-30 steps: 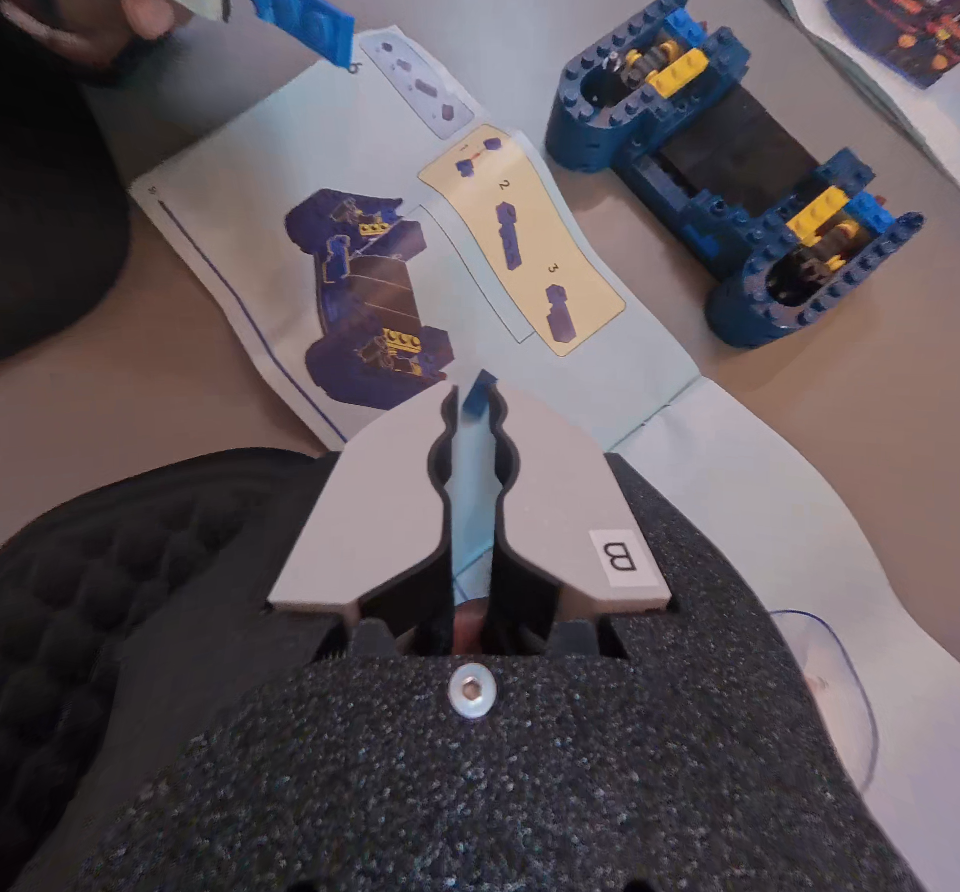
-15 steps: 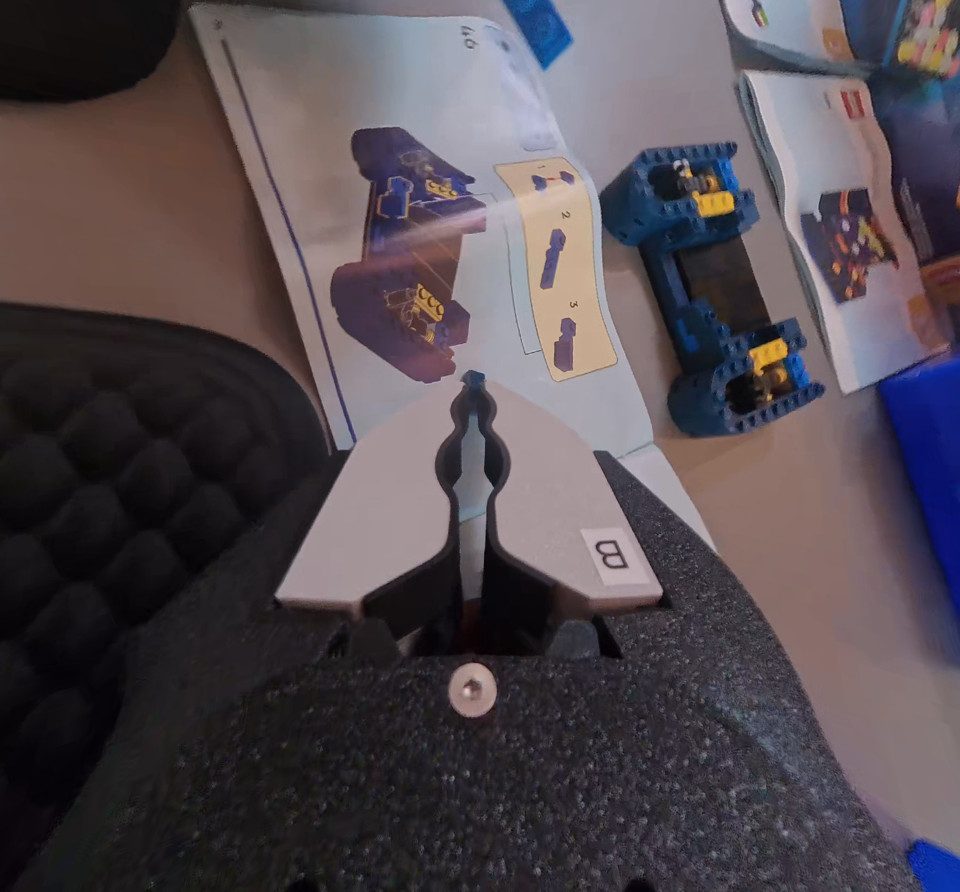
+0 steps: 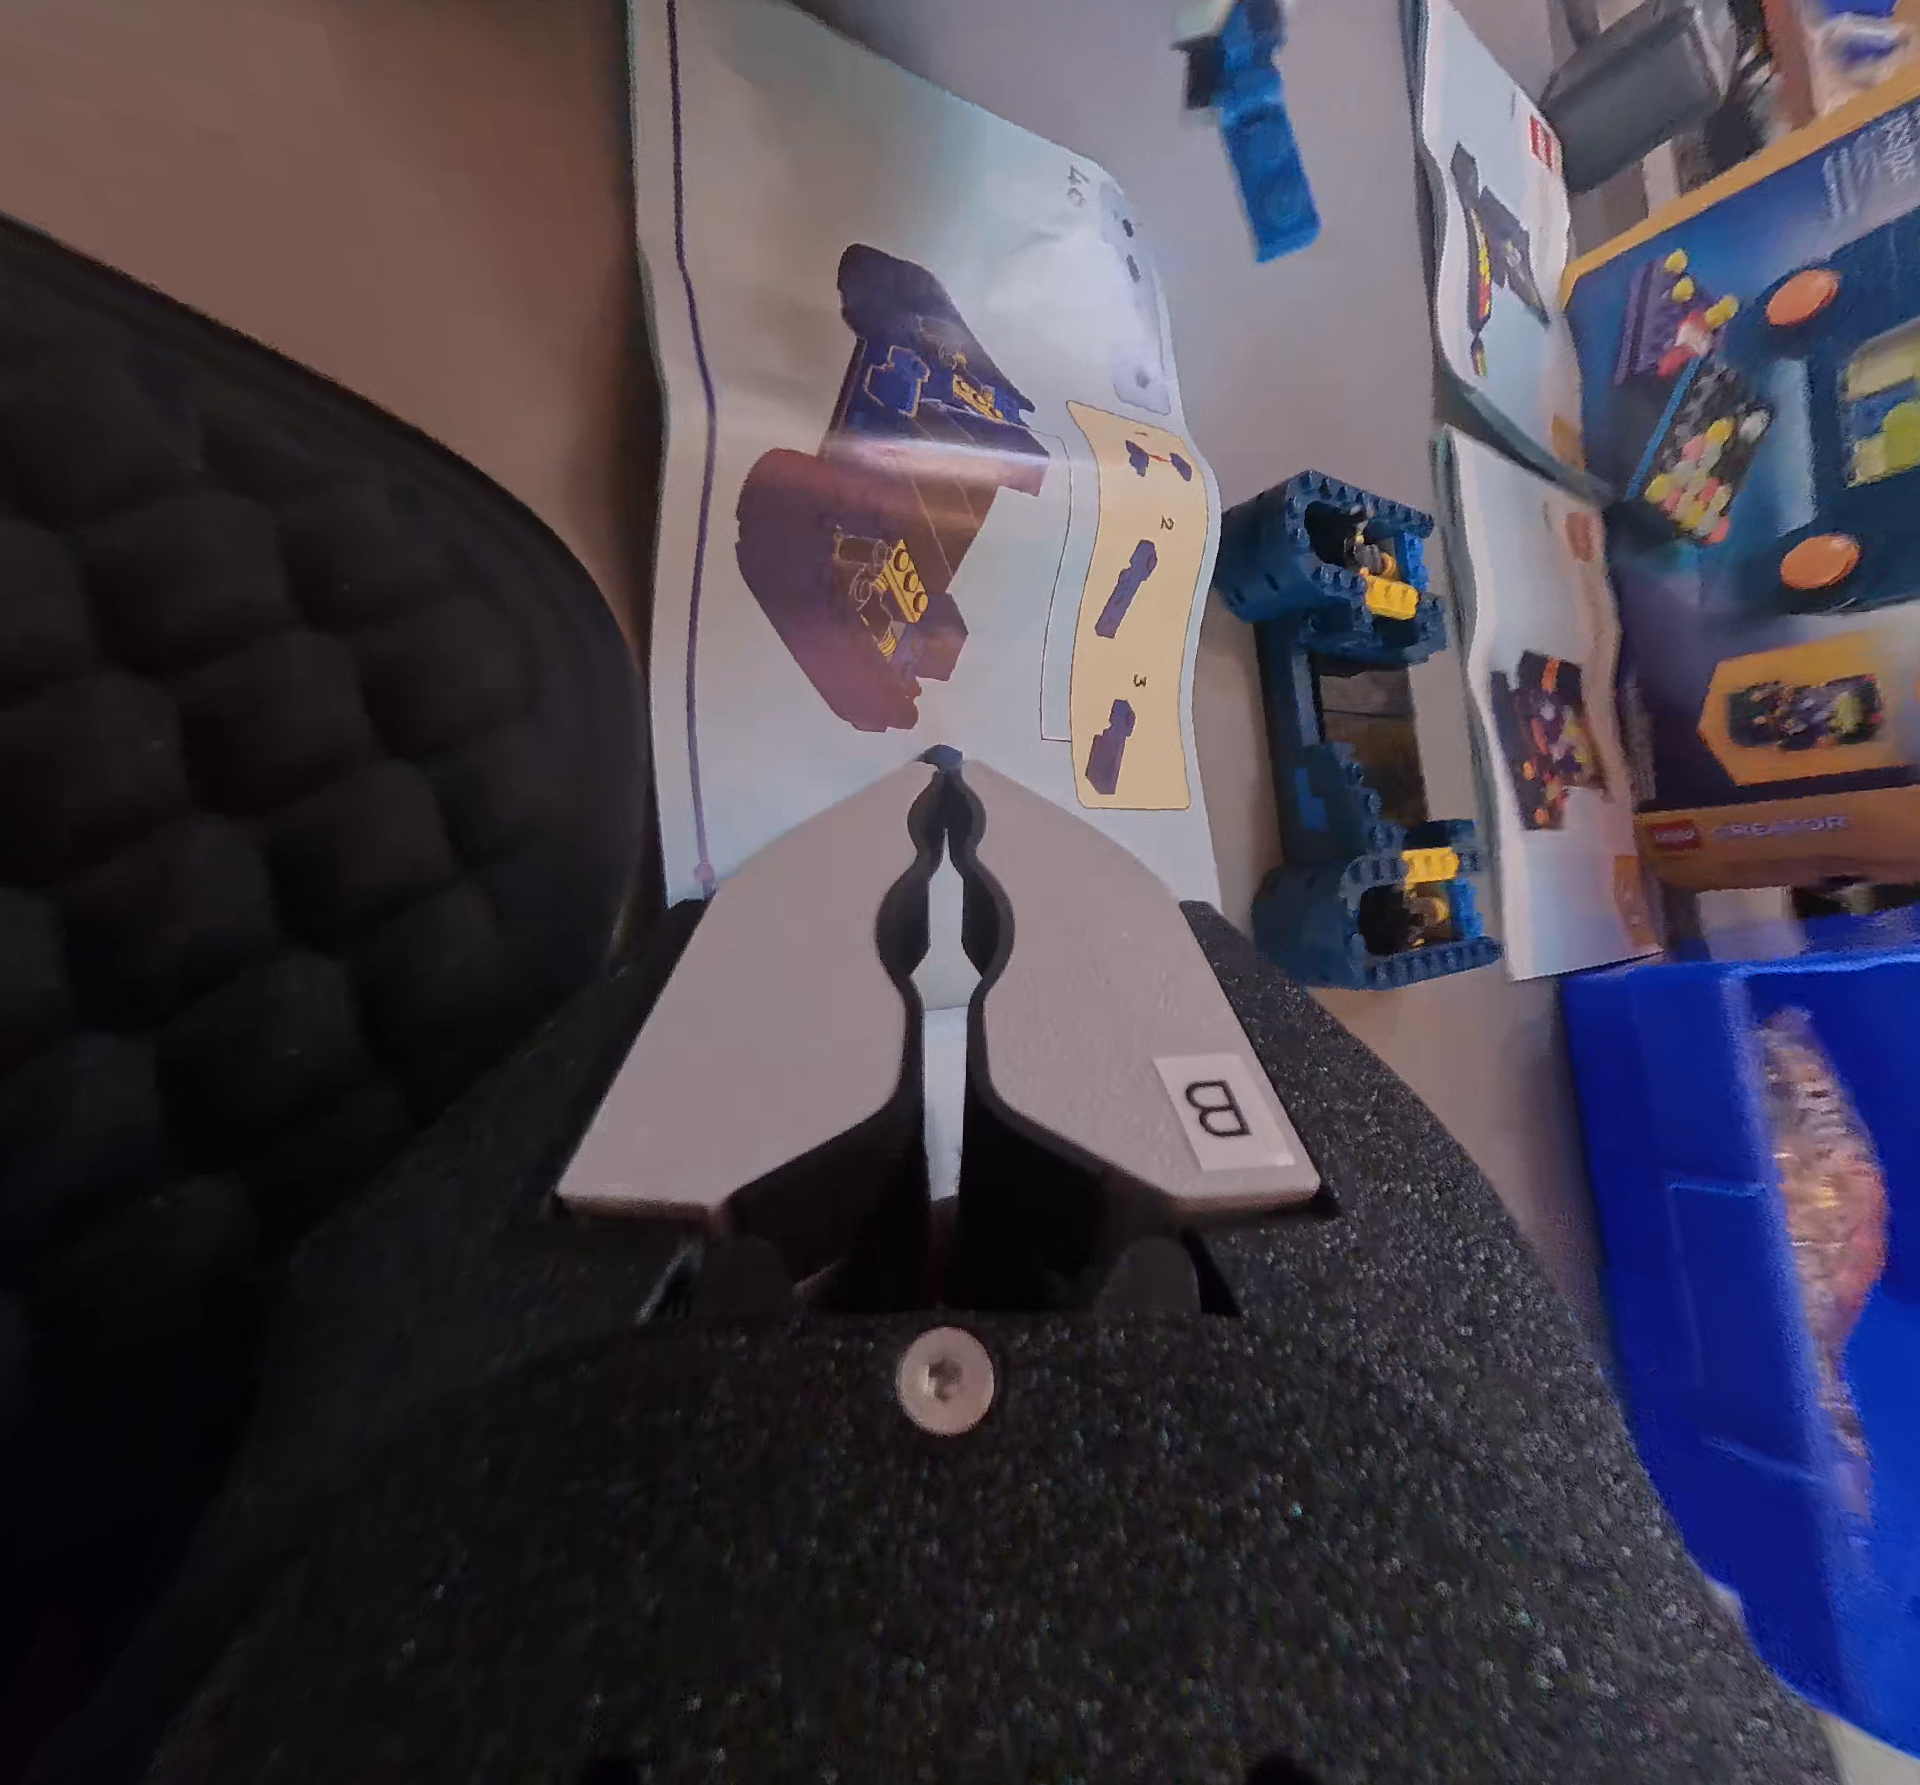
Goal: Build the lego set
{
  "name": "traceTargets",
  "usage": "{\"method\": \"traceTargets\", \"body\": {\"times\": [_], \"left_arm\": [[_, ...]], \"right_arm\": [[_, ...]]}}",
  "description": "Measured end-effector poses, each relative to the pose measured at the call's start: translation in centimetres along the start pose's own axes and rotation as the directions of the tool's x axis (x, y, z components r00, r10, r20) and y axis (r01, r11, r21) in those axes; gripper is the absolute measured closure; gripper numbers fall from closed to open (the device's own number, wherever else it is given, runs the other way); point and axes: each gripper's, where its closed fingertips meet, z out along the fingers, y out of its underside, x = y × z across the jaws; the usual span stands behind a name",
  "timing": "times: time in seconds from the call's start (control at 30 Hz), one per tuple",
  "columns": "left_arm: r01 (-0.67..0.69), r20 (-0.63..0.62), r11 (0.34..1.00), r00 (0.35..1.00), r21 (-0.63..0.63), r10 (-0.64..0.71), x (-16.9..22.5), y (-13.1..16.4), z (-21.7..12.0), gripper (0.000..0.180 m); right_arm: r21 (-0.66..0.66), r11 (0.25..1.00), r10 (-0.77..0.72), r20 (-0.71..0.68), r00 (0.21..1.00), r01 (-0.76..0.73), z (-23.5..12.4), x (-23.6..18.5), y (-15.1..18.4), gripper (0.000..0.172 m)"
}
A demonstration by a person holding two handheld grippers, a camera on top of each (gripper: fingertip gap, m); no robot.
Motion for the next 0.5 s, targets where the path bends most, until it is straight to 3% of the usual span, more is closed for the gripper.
{"method": "traceTargets", "body": {"times": [0.23, 0.37, 0.5], "left_arm": [[-0.004, -0.003, 1.0, 1.0, -0.007, 0.004, 0.1, 0.1, 0.1, 0.174], [-0.002, -0.007, 1.0, 1.0, -0.011, 0.002, 0.1, 0.1, 0.1, 0.174], [0.024, 0.008, 1.0, 1.0, -0.013, -0.024, -0.3, 0.2, 0.1, 0.174]], "right_arm": [[-0.001, 0.923, 0.374, 0.223, 0.9, -0.384, -0.4, -0.1, 0.2, 0.157], [-0.02, 0.906, 0.411, 0.277, 0.869, -0.422, -0.2, 0.5, 0.6, 0.157], [-0.048, 0.934, 0.349, 0.318, 0.881, -0.353, 0.3, -0.2, 0.6, 0.161]]}}
